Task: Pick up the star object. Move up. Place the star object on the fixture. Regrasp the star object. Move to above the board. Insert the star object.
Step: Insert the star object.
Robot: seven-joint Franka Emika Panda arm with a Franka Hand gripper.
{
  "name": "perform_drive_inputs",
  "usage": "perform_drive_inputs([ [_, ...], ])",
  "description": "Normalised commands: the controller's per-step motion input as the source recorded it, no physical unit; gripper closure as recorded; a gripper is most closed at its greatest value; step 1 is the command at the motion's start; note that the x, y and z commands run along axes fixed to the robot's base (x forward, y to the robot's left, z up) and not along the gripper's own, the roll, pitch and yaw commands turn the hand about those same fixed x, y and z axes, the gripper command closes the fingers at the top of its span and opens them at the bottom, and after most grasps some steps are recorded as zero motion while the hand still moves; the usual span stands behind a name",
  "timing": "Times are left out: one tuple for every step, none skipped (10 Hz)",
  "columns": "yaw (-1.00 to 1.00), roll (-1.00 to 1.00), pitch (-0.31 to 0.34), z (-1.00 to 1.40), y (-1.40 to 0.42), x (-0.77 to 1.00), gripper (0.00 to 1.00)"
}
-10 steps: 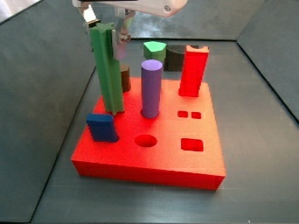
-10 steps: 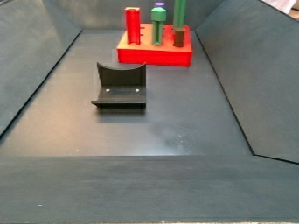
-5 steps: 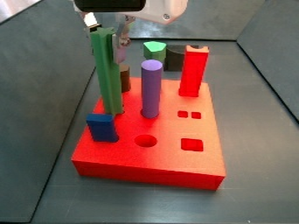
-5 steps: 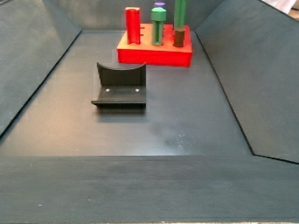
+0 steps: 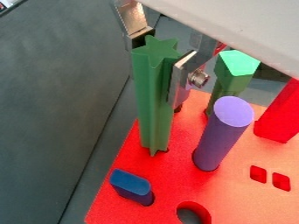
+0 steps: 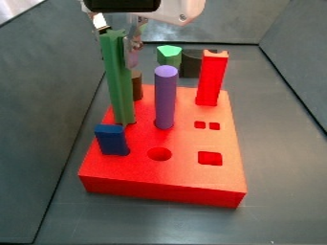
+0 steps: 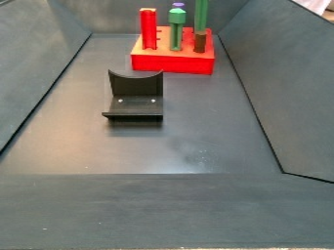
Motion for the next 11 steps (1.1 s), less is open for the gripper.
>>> perform_drive_inputs([
  [-0.02, 0.03, 0.026, -0.07, 0.00, 0.23, 1.00],
  [-0.03, 0.04, 0.030, -0.10, 0.00, 0.23, 1.00],
  [-0.04, 0.04, 0.047, -0.08, 0.00, 0.30, 1.00],
  [-0.01, 0.05, 0.074, -0.10, 0.00, 0.33, 1.00],
  [-0.01, 0.07, 0.067, -0.14, 0.00, 0.24, 1.00],
  [0.00, 0.09, 0.056, -0.21, 0.00, 0.00, 1.00],
  [-0.10, 0.01, 0.000, 0.00, 0.00, -0.25, 1.00],
  [-0.16, 0.00, -0.066, 0.03, 0.00, -0.38, 1.00],
  [-0.11, 0.00, -0.059, 0.00, 0.00, -0.29, 1.00],
  [-0.07, 0.00, -0.009, 0.00, 0.00, -0.14, 1.00],
  [-0.01, 0.01, 0.000, -0.03, 0.00, 0.00, 1.00],
])
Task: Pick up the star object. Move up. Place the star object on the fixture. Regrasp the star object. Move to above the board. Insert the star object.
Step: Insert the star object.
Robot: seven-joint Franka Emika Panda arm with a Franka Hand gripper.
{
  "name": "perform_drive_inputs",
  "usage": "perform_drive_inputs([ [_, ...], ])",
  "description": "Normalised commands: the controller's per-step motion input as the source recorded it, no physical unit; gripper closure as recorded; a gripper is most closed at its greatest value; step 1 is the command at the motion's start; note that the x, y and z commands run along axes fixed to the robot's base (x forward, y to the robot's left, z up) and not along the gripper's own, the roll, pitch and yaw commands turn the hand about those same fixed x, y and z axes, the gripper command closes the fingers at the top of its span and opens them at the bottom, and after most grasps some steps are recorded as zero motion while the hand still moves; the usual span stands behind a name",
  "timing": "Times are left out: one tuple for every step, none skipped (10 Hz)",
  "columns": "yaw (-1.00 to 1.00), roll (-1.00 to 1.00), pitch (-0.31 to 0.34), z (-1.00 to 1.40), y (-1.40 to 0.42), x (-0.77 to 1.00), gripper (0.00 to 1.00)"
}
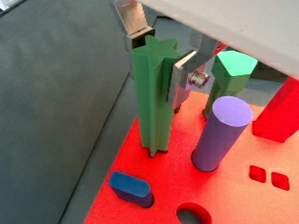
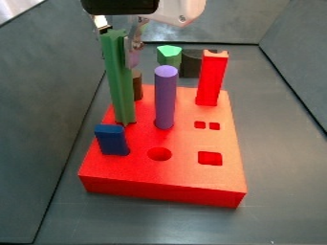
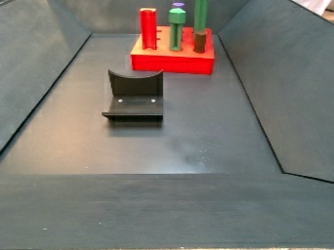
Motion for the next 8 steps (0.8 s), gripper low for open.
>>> perform_drive_inputs([
  [-0.06, 0.00, 0.000, -0.18, 0.00, 0.22, 1.00],
  [-0.09, 0.01, 0.000, -0.21, 0.00, 0.24, 1.00],
  [-0.05, 0.03, 0.003, -0.19, 0.00, 0.16, 1.00],
  [-0.06, 0.08, 0.036, -0.47, -0.01, 0.14, 1.00],
  [-0.10, 0.00, 0.043, -0.70, 0.00, 0.23, 1.00],
  [-0.07, 0.00, 0.083, -0.79, 0.00, 0.18, 1.00],
  [-0.12, 0.00, 0.081, -0.90, 0.03, 0.00, 1.00],
  [-0.22, -0.01, 0.027, -0.81, 0.00, 0.00, 1.00],
])
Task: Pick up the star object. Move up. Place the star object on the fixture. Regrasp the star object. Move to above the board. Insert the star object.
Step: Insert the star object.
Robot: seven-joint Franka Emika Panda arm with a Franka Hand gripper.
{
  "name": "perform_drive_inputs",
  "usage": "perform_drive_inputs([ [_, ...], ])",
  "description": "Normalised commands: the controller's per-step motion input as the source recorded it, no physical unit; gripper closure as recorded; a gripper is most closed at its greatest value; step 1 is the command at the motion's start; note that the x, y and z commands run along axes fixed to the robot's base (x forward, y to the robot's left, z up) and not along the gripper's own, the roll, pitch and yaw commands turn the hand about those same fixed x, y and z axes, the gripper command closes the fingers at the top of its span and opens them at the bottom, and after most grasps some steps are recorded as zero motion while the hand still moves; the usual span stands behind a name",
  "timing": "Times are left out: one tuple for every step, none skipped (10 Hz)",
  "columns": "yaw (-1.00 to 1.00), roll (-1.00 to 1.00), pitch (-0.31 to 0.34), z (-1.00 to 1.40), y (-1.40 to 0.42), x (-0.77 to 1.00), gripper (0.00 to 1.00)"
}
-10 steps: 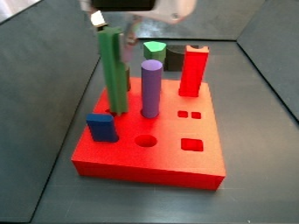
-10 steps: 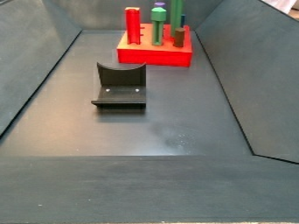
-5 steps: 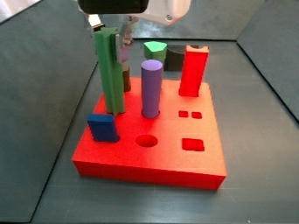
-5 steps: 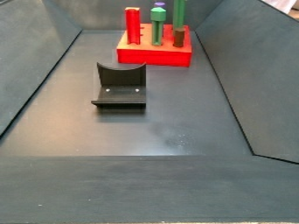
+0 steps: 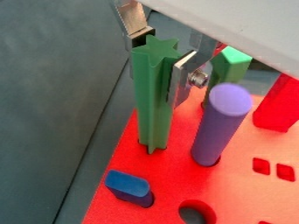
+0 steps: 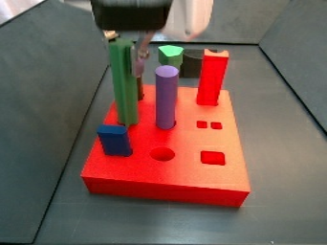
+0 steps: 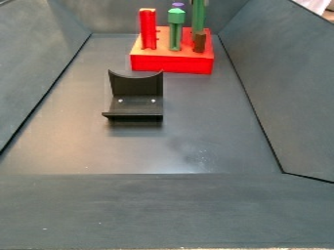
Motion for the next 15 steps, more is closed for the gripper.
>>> perform_drive_inputs([
  [-0.11, 0.00, 0.073, -1.00, 0.08, 0.18, 1.00],
  [-0.03, 0.00, 0.051, -1.00, 0.12, 0.26, 1.00],
  [-0.08, 0.00, 0.027, -1.00, 0.15, 0.23, 1.00],
  [-0.18, 0.00, 0.047, -1.00, 0.20, 0.11, 1.00],
  [-0.18, 0.00, 0.060, -1.00, 0.20, 0.07, 1.00],
  [-0.04, 0.00, 0.000, -1.00, 0.10, 0.01, 1.00],
  [0.13, 0.04, -0.011, -1.00, 0.00, -0.23, 1.00],
  [0.19, 0.05, -0.020, -1.00, 0.00, -0.29, 1.00],
  [0.21, 0.04, -0.034, -1.00, 0.00, -0.27, 1.00],
  [0.06, 0.05, -0.417, -0.27, -0.09, -0.40, 1.00],
  [-0.03, 0.00, 0.029, 0.00, 0.00, 0.07, 1.00],
  [-0.13, 0.00, 0.000, -1.00, 0.11, 0.16, 1.00],
  [-0.15, 0.01, 0.000, -1.00, 0.11, 0.16, 1.00],
  [-0.10, -0.16, -0.190, -0.60, 0.17, 0.00, 1.00],
  [0.00, 0.00, 0.000, 0.00, 0.00, 0.00, 1.00],
])
